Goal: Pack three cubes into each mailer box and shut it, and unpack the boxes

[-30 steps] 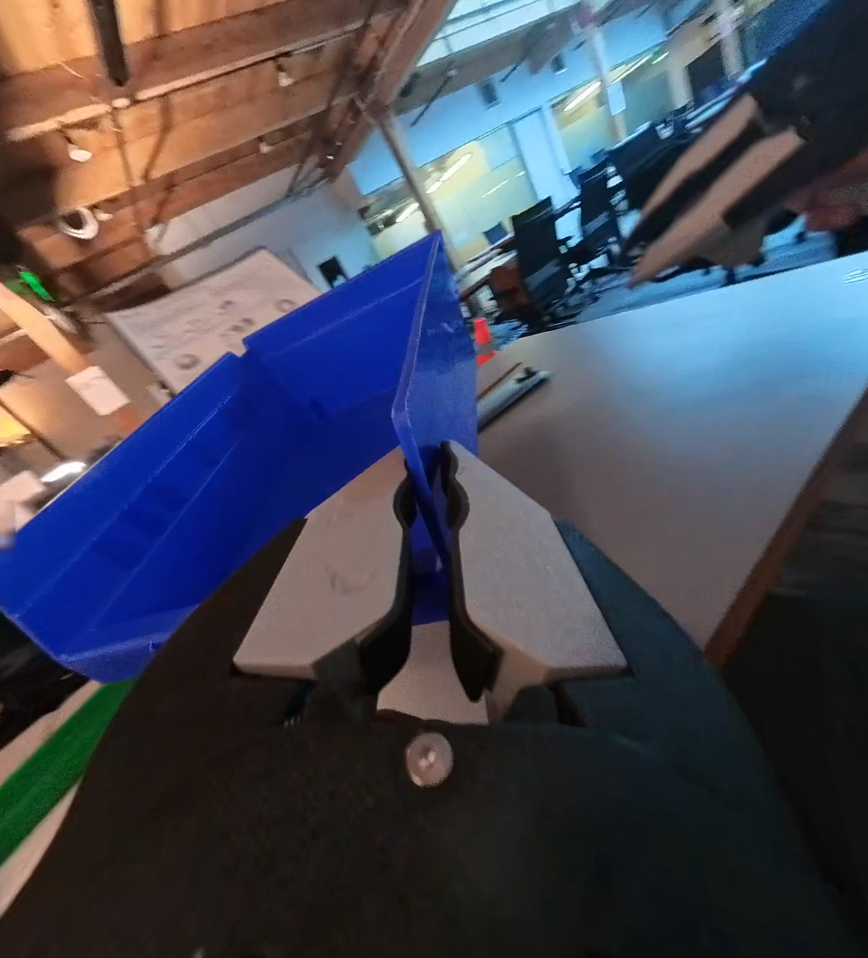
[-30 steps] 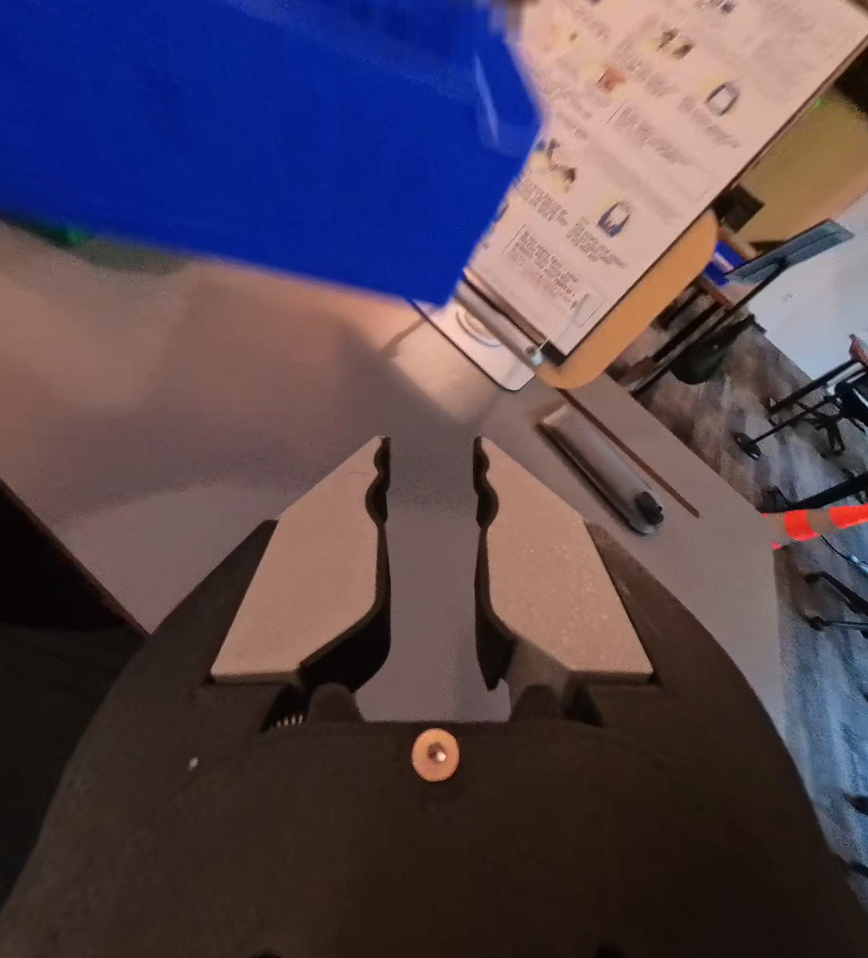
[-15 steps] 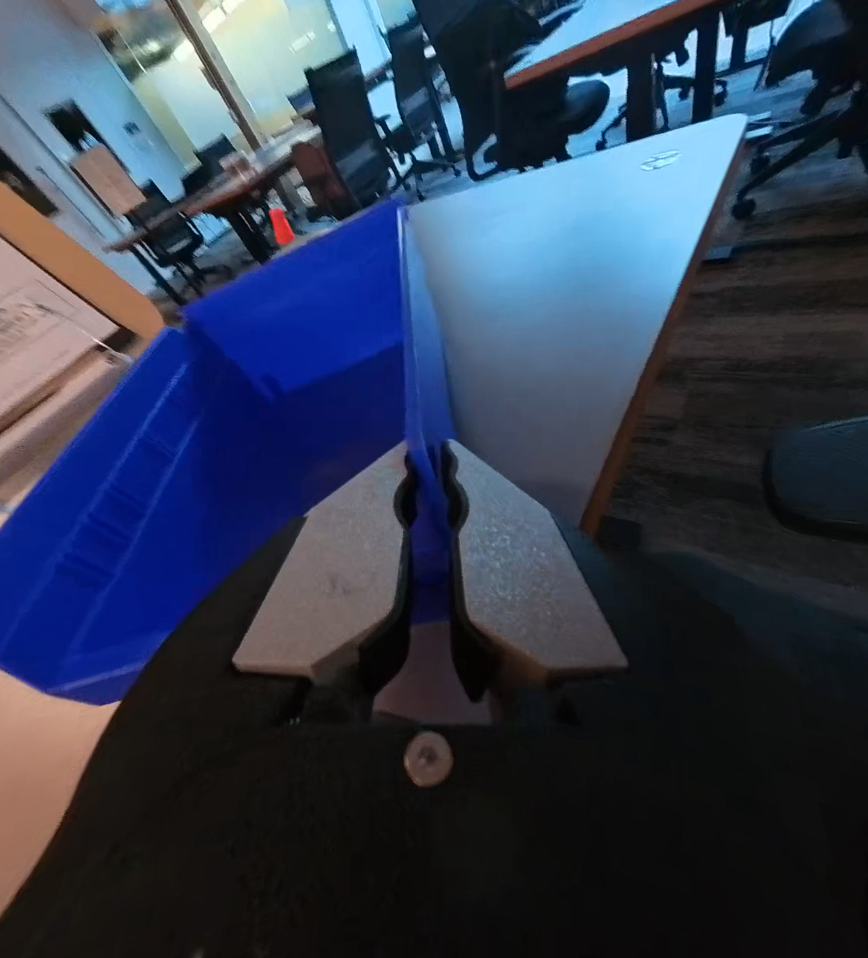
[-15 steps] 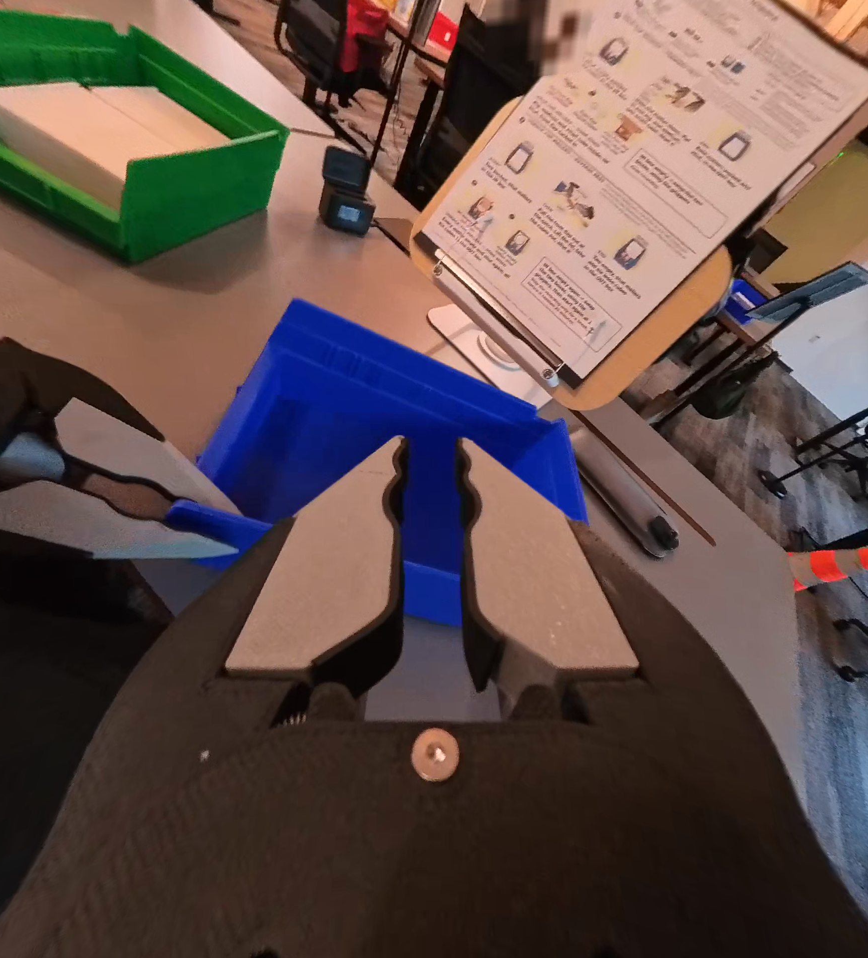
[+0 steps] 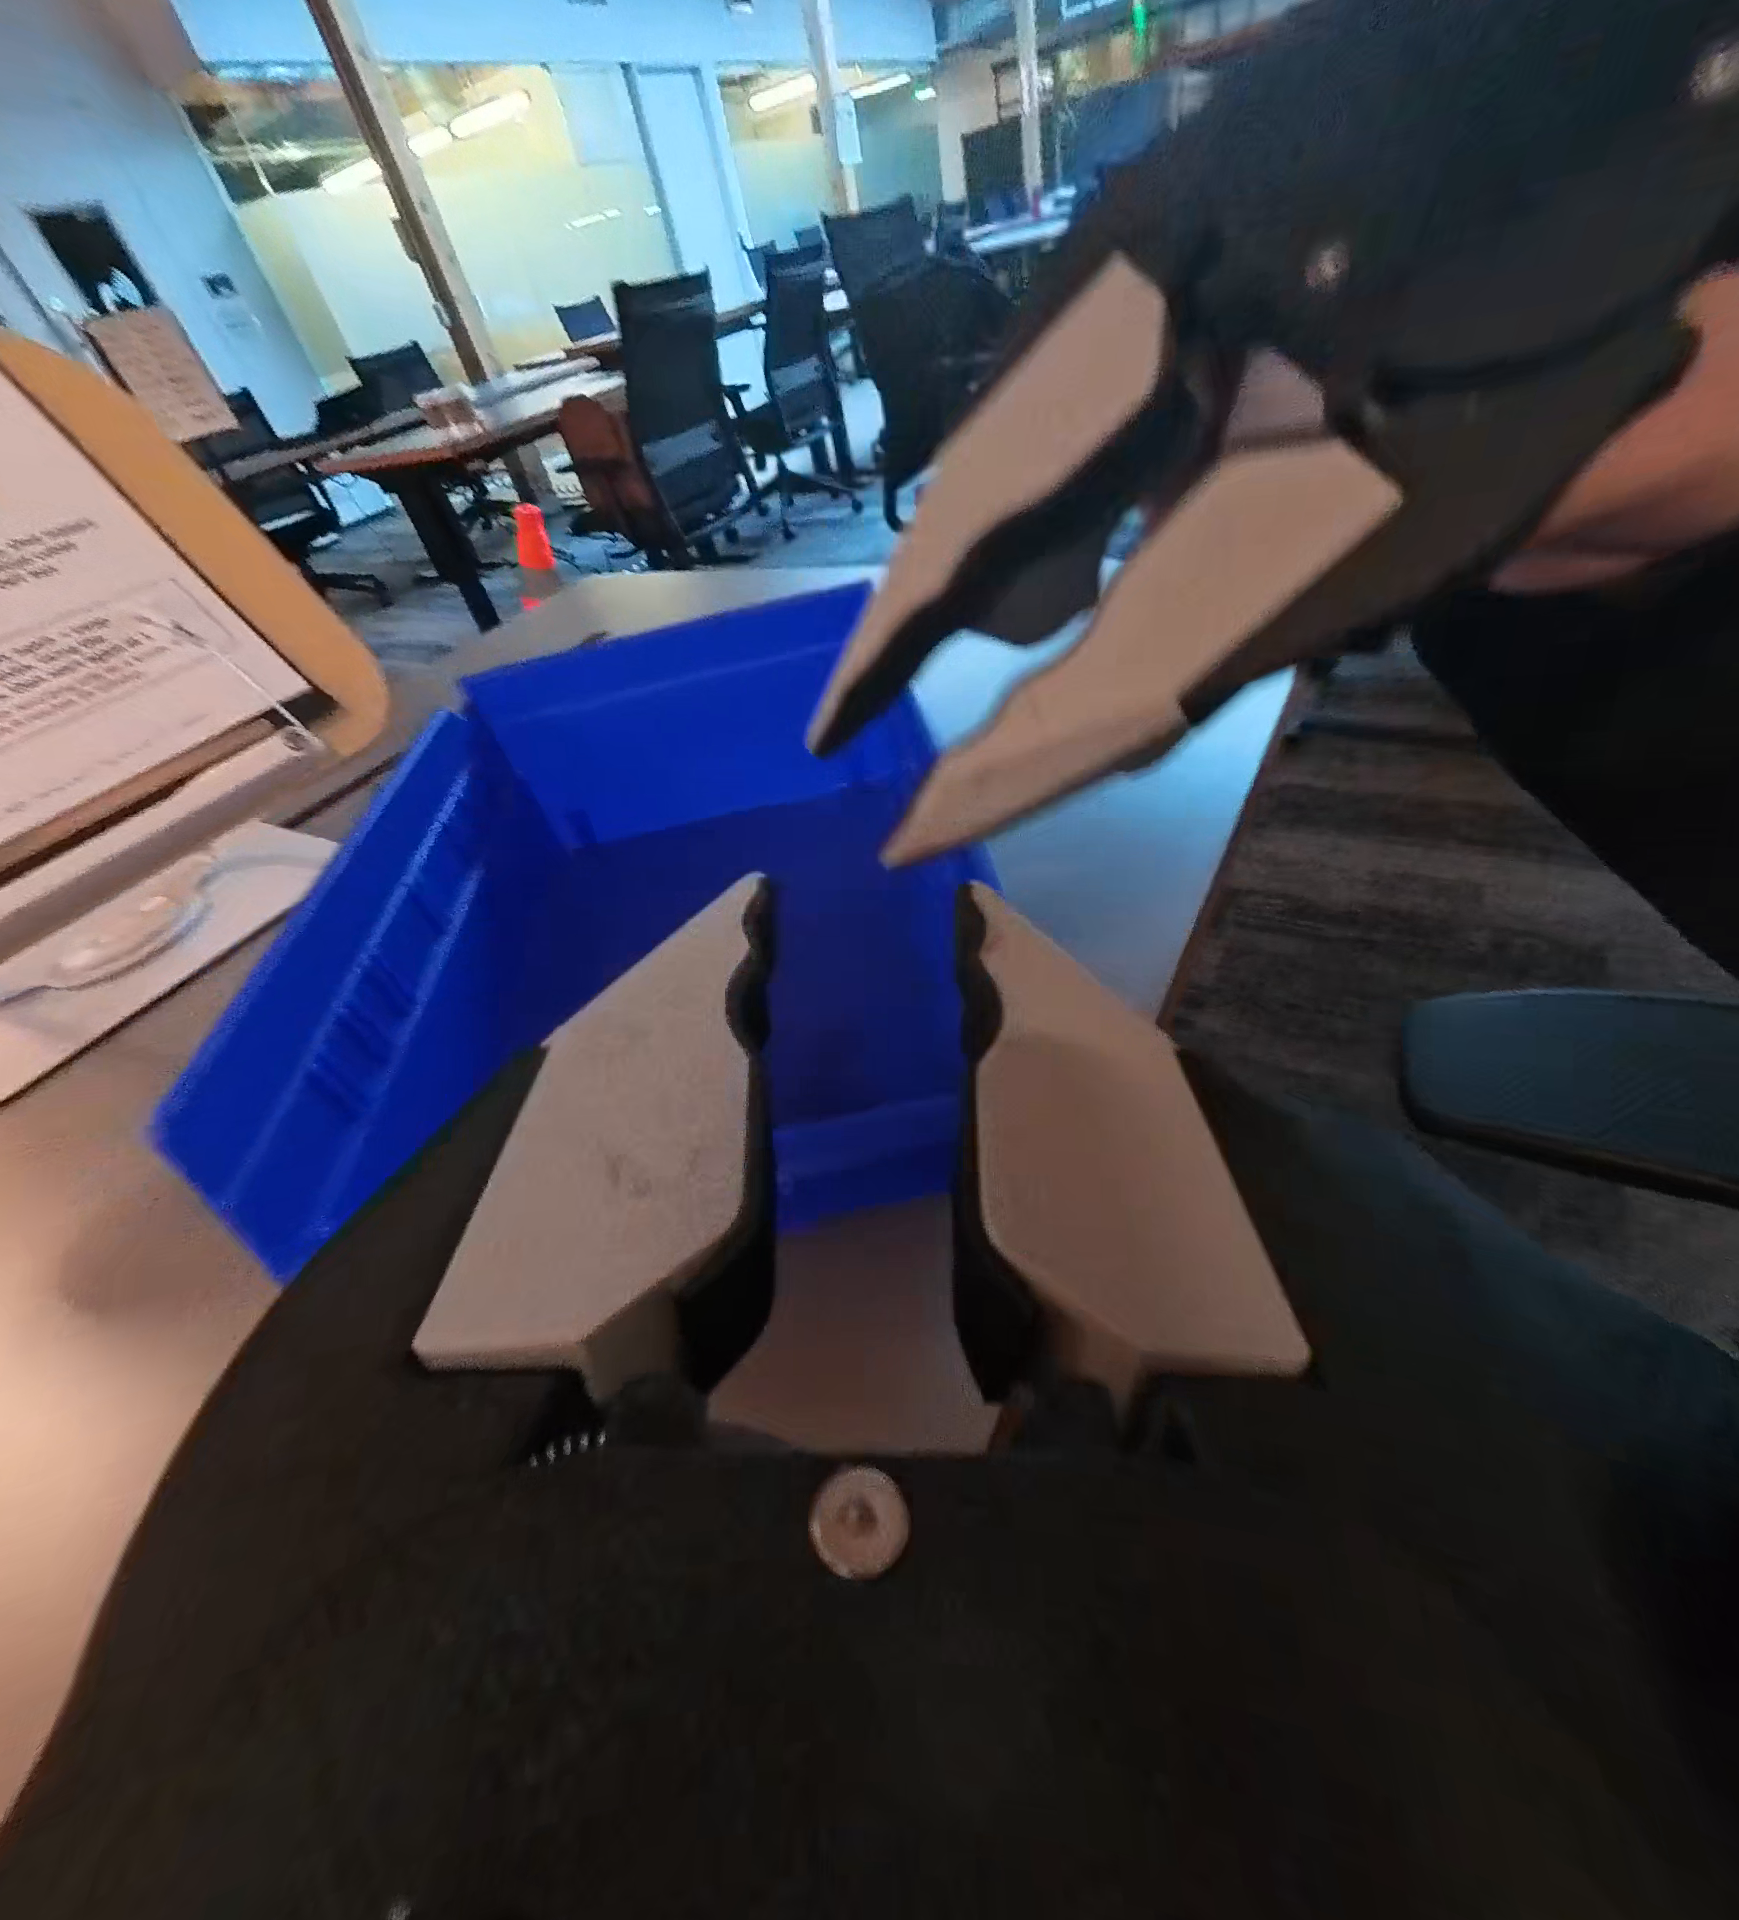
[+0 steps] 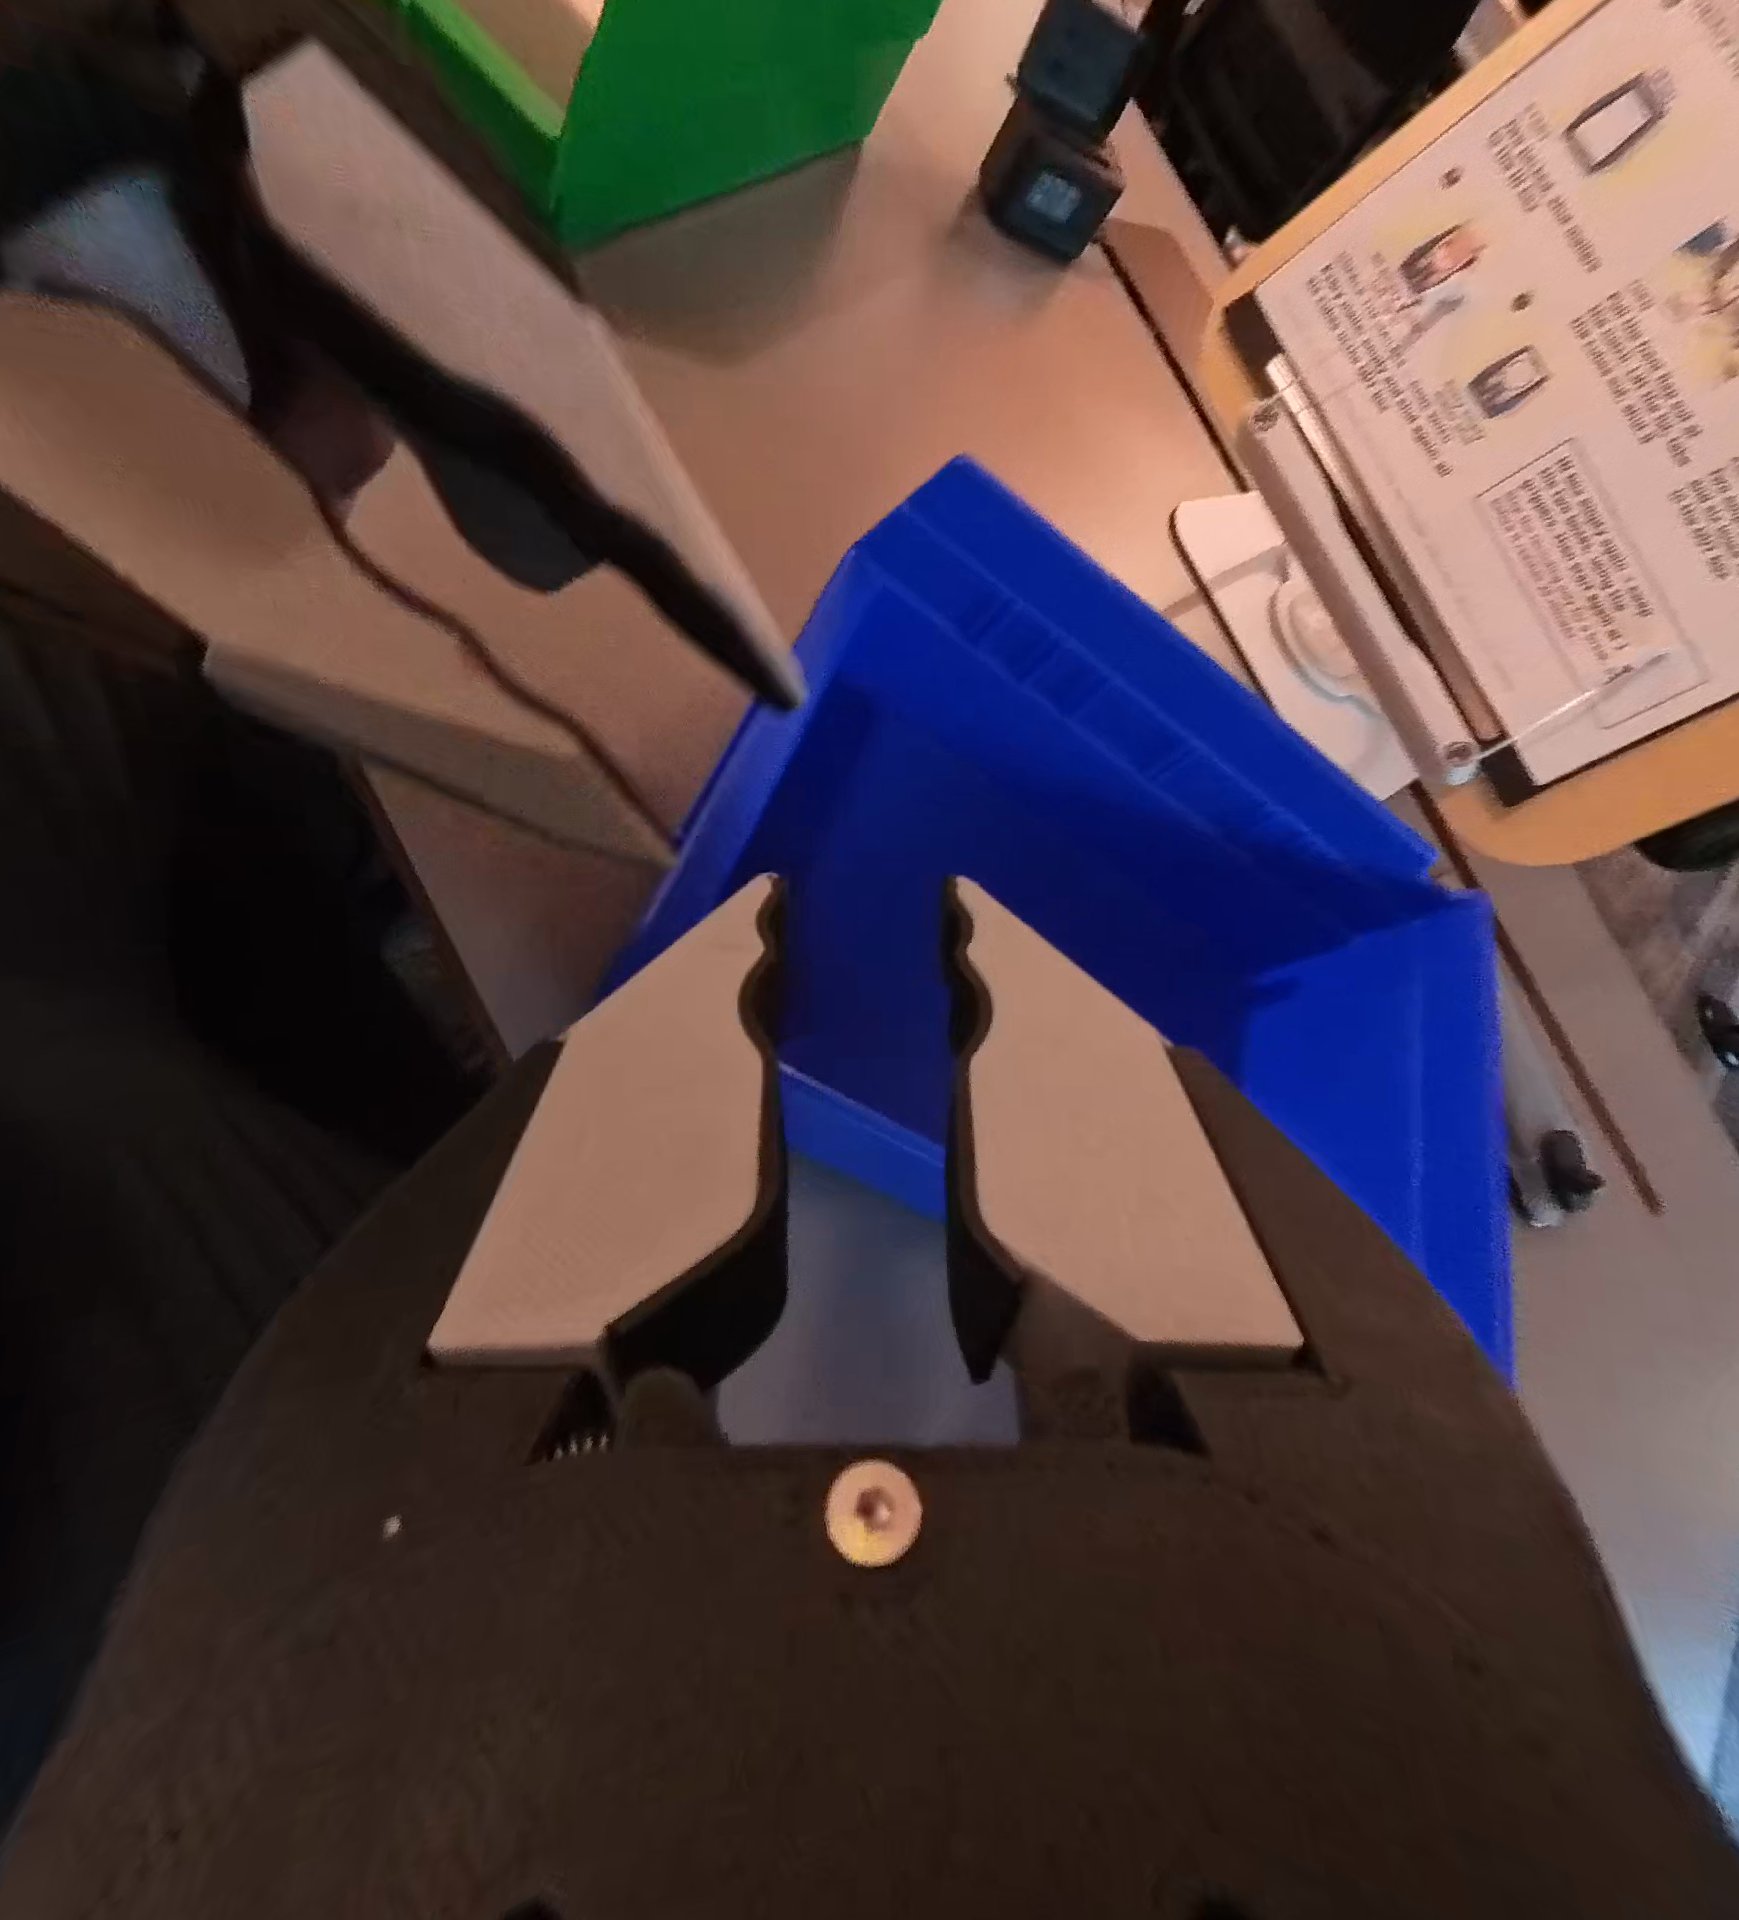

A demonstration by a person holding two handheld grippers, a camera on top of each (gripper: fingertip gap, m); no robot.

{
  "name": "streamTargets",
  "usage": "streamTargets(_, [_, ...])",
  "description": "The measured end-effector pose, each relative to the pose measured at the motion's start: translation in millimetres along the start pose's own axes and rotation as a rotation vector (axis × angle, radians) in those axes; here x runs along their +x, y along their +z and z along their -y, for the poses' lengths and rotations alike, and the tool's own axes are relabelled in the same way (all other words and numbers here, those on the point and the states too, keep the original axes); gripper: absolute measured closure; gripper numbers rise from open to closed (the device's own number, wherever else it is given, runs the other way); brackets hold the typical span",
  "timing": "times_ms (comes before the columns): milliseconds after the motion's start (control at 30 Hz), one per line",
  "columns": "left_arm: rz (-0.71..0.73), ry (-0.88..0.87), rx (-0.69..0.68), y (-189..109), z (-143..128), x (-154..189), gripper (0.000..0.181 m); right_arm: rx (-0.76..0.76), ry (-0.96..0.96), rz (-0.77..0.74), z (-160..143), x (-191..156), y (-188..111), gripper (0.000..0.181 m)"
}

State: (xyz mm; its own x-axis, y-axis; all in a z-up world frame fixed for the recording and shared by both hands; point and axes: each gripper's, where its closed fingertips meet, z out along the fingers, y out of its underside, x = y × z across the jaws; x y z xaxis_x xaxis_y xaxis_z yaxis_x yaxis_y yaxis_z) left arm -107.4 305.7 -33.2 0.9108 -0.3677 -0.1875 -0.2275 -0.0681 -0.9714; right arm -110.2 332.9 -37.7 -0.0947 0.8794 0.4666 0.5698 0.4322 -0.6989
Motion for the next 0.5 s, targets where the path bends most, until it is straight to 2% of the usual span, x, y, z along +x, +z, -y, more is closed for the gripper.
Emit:
streamTargets(233, [0.084, -0.048, 0.077, -26.7, 25.7, -44.9, 0.147, 0.027, 0.059, 0.057, 12.6, -28.0, 28.1, 0.149])
streamTargets(333, [0.099, -0.11, 0.109, -41.8, 31.5, -63.3, 0.146, -0.006, 0.055, 0.052, 13.9, -36.2, 45.1, 0.149])
streamTargets(500, [0.11, -0.201, 0.147, -58.7, 32.7, -90.5, 0.143, -0.167, 0.076, -0.022, -16.3, -24.1, 63.7, 0.121])
